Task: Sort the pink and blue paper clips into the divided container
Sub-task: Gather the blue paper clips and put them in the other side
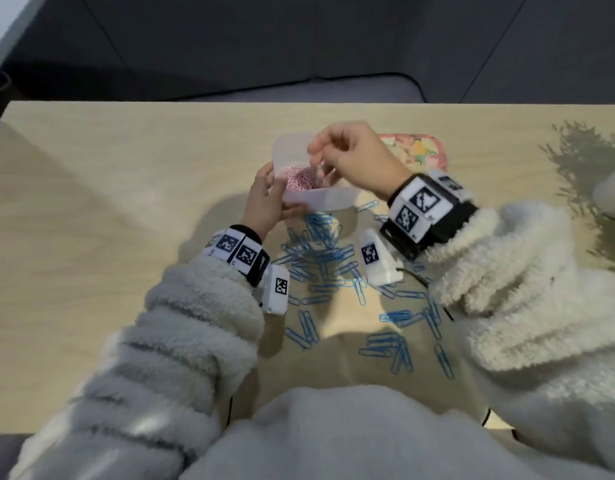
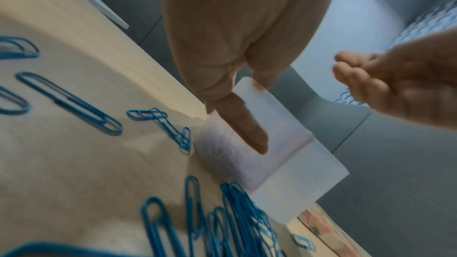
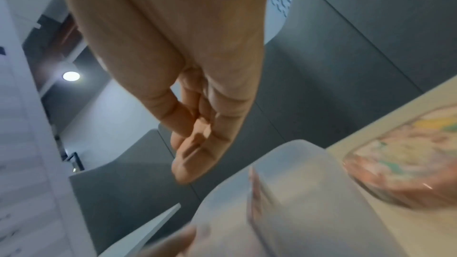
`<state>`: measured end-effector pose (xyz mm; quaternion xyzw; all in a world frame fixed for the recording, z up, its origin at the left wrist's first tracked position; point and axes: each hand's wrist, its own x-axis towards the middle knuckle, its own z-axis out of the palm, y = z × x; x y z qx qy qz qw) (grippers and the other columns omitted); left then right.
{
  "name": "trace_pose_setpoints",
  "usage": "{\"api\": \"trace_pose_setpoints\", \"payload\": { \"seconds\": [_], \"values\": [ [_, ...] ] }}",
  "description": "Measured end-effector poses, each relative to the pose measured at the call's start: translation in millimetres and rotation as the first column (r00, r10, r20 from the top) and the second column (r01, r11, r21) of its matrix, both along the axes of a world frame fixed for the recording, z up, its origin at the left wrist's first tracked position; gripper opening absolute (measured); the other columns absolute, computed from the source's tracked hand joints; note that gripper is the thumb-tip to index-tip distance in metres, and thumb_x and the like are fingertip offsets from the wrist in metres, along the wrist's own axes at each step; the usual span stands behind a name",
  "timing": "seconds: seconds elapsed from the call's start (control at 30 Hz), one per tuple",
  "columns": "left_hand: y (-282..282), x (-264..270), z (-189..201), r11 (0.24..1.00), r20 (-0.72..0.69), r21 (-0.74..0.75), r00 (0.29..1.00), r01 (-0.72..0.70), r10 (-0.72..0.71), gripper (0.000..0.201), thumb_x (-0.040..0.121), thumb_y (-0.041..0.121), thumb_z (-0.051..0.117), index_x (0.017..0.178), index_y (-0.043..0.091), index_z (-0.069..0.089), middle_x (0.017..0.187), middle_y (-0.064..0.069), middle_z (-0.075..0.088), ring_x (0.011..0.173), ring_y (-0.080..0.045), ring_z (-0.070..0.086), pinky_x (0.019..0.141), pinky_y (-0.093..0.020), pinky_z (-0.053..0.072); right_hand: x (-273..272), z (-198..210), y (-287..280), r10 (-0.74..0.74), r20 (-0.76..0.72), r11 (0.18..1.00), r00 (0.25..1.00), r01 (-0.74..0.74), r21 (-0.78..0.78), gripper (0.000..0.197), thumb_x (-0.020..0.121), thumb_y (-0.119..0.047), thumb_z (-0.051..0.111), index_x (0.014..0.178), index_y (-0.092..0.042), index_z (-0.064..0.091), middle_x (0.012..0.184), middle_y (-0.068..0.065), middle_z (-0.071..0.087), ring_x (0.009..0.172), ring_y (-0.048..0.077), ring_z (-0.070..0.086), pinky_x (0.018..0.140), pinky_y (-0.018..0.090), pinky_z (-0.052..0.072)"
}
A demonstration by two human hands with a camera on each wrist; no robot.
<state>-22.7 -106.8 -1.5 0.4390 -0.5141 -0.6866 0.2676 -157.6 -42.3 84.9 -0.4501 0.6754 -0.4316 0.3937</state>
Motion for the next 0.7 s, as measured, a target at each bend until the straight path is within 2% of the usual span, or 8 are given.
{"api": "trace_pose_setpoints", "payload": {
  "seconds": [0.1, 0.17, 0.23, 0.33, 0.43, 0.5, 0.6, 0.7],
  "values": [
    [-3.2, 3.0, 6.3, 0.998, 0.069, -0.053, 0.997, 0.037, -0.033, 0.053, 0.098, 0.026, 0.038, 0.144, 0.017, 0.015, 0.139, -0.014, 0.039, 0.055, -0.010, 0.067, 0.052, -0.021, 0.057, 19.6, -31.0, 23.7, 0.211, -0.270, 0.974, 0.939, -0.180, 0.134, 0.021, 0.082, 0.003, 0.051, 0.091, -0.002, 0.069, 0.077, 0.006, 0.064, 0.059, 0.008, 0.055, 0.053, 0.008, 0.043],
    [-2.6, 12.6, 7.6, 0.989, 0.145, -0.145, 0.989, 0.034, -0.013, 0.058, 0.097, 0.030, 0.040, 0.145, 0.018, 0.010, 0.145, -0.013, 0.030, 0.061, -0.013, 0.063, 0.049, -0.021, 0.055, 34.2, -53.3, 36.2, 0.343, -0.398, 0.936, 0.851, -0.273, 0.222, 0.018, 0.079, -0.004, 0.059, 0.088, -0.008, 0.073, 0.085, 0.006, 0.071, 0.071, 0.012, 0.057, 0.065, 0.015, 0.040],
    [1.5, 29.8, 6.1, 0.963, 0.274, -0.262, 0.962, 0.061, 0.014, 0.049, 0.095, 0.026, 0.044, 0.139, 0.015, 0.025, 0.135, -0.011, 0.039, 0.068, -0.016, 0.058, 0.050, -0.022, 0.051, 46.3, -69.8, 43.3, 0.398, -0.462, 0.910, 0.793, -0.276, 0.311, 0.014, 0.079, -0.012, 0.062, 0.090, -0.012, 0.072, 0.095, 0.007, 0.072, 0.084, 0.020, 0.061, 0.071, 0.024, 0.041],
    [12.7, 65.8, -5.2, 0.881, 0.571, -0.349, 0.818, 0.318, -0.069, 0.031, 0.090, 0.017, 0.054, 0.120, 0.011, 0.052, 0.122, -0.014, 0.053, 0.084, -0.020, 0.056, 0.074, -0.029, 0.045, 58.5, -86.3, 47.3, 0.386, -0.527, 0.909, 0.757, -0.217, 0.355, 0.014, 0.081, -0.022, 0.064, 0.091, -0.014, 0.069, 0.100, 0.009, 0.069, 0.097, 0.028, 0.061, 0.078, 0.035, 0.047],
    [29.1, 103.3, -15.0, 0.818, 0.721, -0.357, 0.690, 0.450, -0.064, 0.031, 0.083, 0.013, 0.064, 0.113, 0.009, 0.059, 0.112, -0.015, 0.053, 0.094, -0.023, 0.056, 0.086, -0.028, 0.042, 65.4, -95.2, 51.0, 0.408, -0.582, 0.902, 0.703, -0.215, 0.374, 0.016, 0.084, -0.023, 0.062, 0.094, -0.012, 0.066, 0.104, 0.010, 0.065, 0.102, 0.029, 0.058, 0.079, 0.035, 0.045],
    [37.0, 122.3, -17.5, 0.797, 0.774, -0.351, 0.631, 0.492, -0.049, 0.037, 0.077, 0.014, 0.070, 0.112, 0.006, 0.059, 0.108, -0.016, 0.050, 0.092, -0.024, 0.053, 0.087, -0.029, 0.042, 64.4, -100.3, 56.5, 0.426, -0.554, 0.889, 0.715, -0.219, 0.401, 0.014, 0.084, -0.019, 0.062, 0.092, -0.009, 0.064, 0.104, 0.011, 0.064, 0.101, 0.030, 0.058, 0.080, 0.036, 0.045],
    [48.0, 138.3, -19.0, 0.818, 0.750, -0.328, 0.657, 0.472, -0.078, 0.038, 0.074, 0.010, 0.072, 0.110, 0.005, 0.058, 0.102, -0.008, 0.040, 0.087, -0.018, 0.047, 0.085, -0.026, 0.042, 52.4, -104.8, 68.4, 0.421, -0.504, 0.879, 0.754, -0.204, 0.430, 0.005, 0.080, -0.012, 0.061, 0.084, -0.010, 0.063, 0.098, 0.012, 0.066, 0.097, 0.031, 0.059, 0.080, 0.038, 0.047],
    [56.6, 139.5, -22.7, 0.819, 0.700, -0.387, 0.713, 0.423, -0.038, 0.031, 0.076, 0.003, 0.068, 0.106, 0.006, 0.060, 0.100, -0.004, 0.038, 0.076, -0.011, 0.048, 0.085, -0.026, 0.043, 33.5, -103.2, 79.4, 0.380, -0.508, 0.892, 0.773, -0.160, 0.423, 0.003, 0.076, -0.012, 0.061, 0.077, -0.011, 0.064, 0.088, 0.012, 0.068, 0.085, 0.031, 0.061, 0.076, 0.037, 0.049]
  ]
}}
